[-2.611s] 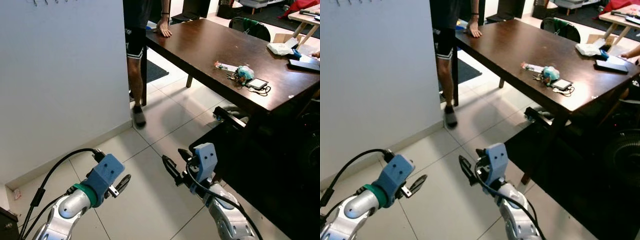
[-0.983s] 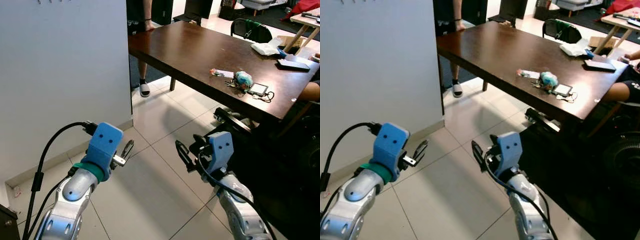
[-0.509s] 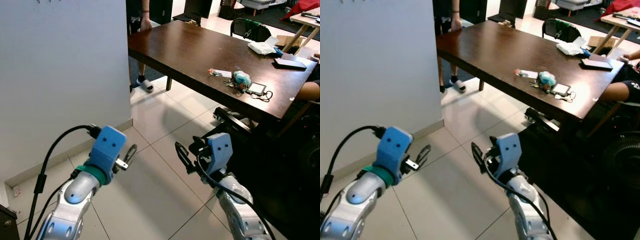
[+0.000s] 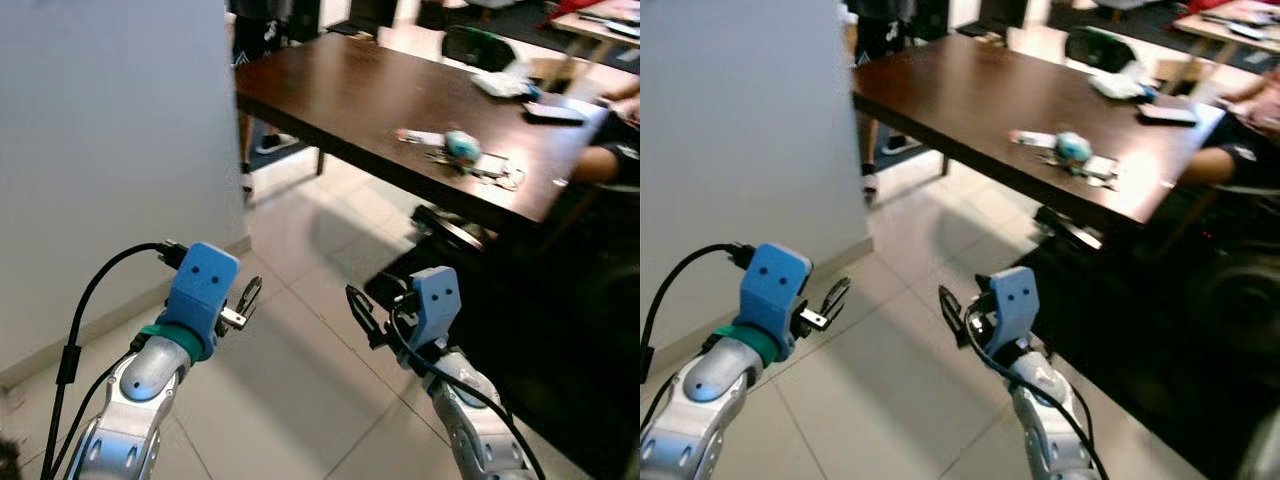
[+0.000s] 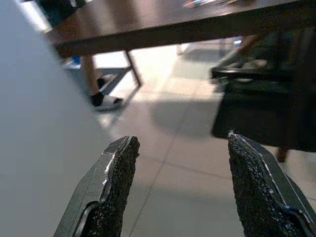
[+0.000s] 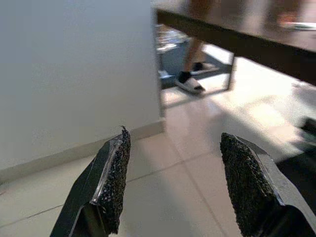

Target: Hang keys on a hook

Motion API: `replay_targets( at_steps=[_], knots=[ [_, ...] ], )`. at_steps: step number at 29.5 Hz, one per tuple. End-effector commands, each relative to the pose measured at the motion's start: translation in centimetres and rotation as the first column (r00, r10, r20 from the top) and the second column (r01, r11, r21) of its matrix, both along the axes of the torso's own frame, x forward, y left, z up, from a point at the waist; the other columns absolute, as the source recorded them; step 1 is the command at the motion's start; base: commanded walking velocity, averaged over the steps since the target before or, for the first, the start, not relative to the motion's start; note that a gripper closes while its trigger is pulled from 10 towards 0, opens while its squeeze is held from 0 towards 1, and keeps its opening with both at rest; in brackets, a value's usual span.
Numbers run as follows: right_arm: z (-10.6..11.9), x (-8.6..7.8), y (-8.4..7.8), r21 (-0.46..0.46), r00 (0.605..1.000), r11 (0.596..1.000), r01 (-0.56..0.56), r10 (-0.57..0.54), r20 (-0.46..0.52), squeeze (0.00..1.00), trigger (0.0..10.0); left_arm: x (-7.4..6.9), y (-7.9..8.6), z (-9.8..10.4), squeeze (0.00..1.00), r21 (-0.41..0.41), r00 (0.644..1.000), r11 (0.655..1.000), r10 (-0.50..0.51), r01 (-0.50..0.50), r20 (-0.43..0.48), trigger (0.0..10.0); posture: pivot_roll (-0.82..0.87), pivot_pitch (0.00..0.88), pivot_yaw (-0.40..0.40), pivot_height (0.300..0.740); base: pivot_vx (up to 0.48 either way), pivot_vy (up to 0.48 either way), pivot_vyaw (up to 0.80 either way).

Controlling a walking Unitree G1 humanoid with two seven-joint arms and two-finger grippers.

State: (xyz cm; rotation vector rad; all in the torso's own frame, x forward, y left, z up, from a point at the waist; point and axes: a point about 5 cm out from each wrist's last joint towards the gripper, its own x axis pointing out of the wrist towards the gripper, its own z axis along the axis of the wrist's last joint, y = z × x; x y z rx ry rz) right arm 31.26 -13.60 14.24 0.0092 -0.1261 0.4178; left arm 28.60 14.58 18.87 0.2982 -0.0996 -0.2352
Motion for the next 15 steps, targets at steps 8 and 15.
replay_targets(
  at_steps=[8,15],
  knots=[
    [-0.76,-0.14,-0.14,0.008,0.999,1.000,0.008,-0.008,-0.038,0.00,10.0,-0.10,-0.06,-0.48,0.00,-0.004,1.000,1.000,0.002,-0.002,-0.025,10.0,0.05,0.102,0.067,0.740,0.000,0.000,-0.80],
    [-0.80,-0.16,-0.12,0.008,0.999,1.000,0.007,-0.007,-0.041,0.00,10.0,-0.12,-0.05,-0.54,0.00,-0.002,1.000,1.000,0.003,-0.003,-0.022,10.0,0.05,0.102,0.068,0.740,0.000,0.000,-0.80]
  ],
)
